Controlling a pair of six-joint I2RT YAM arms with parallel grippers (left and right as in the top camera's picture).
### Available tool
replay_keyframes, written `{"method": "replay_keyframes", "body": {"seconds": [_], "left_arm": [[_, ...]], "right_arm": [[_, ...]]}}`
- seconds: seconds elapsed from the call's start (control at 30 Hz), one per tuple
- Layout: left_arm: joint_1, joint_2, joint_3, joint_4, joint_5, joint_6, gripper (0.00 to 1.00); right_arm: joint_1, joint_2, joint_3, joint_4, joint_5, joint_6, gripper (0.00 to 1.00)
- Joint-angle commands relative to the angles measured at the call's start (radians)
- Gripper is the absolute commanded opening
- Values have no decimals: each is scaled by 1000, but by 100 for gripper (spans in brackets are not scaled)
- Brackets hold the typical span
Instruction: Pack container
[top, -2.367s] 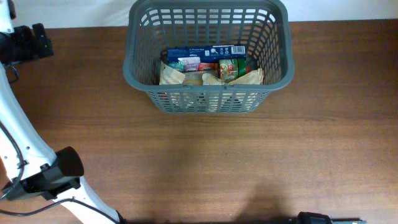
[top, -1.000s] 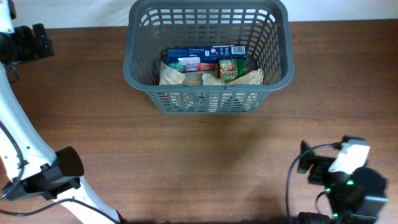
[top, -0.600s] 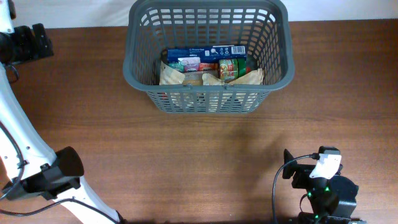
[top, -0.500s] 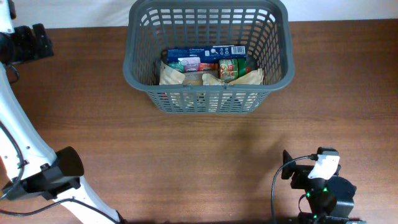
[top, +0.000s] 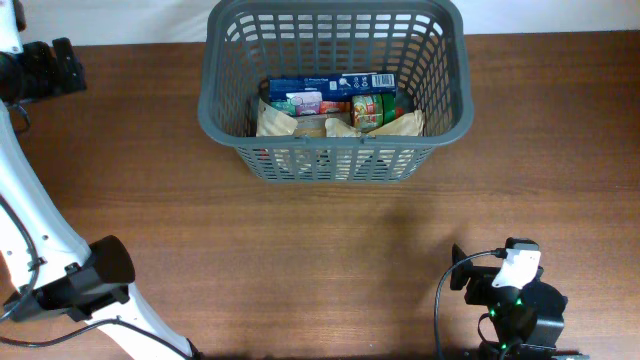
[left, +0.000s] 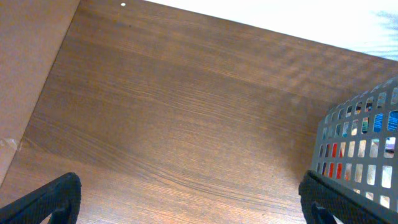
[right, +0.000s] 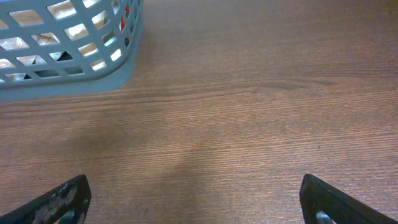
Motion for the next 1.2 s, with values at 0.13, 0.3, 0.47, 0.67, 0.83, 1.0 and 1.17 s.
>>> {"method": "replay_keyframes", "body": {"seconds": [0.13,0.3,0.47,0.67,0.83,1.0,1.17], "left_arm": [[2,-1,-3,-1,-1,-10,99],[2,-1,-3,-1,0,-10,99],[2,-1,-3,-1,-1,-10,99],[-6,-3,-3,-1,-1,-10,99],[-45,-58,-3,-1,-1,-10,99],[-129,-124,-29,3,-18,6,99],[-192,-217,-152,59,-138,52,99]], "right_arm": [[-5,-13,-5,3,-13,-7,99],[-5,-12,-5,3,-13,-7,99],[-5,-12,-5,3,-13,-7,99],[-5,-12,-5,3,-13,-7,99],[-5,-13,-5,3,-13,-7,99],[-5,-12,-5,3,-13,-7,99],[-5,-13,-5,3,-13,-7,99]]}}
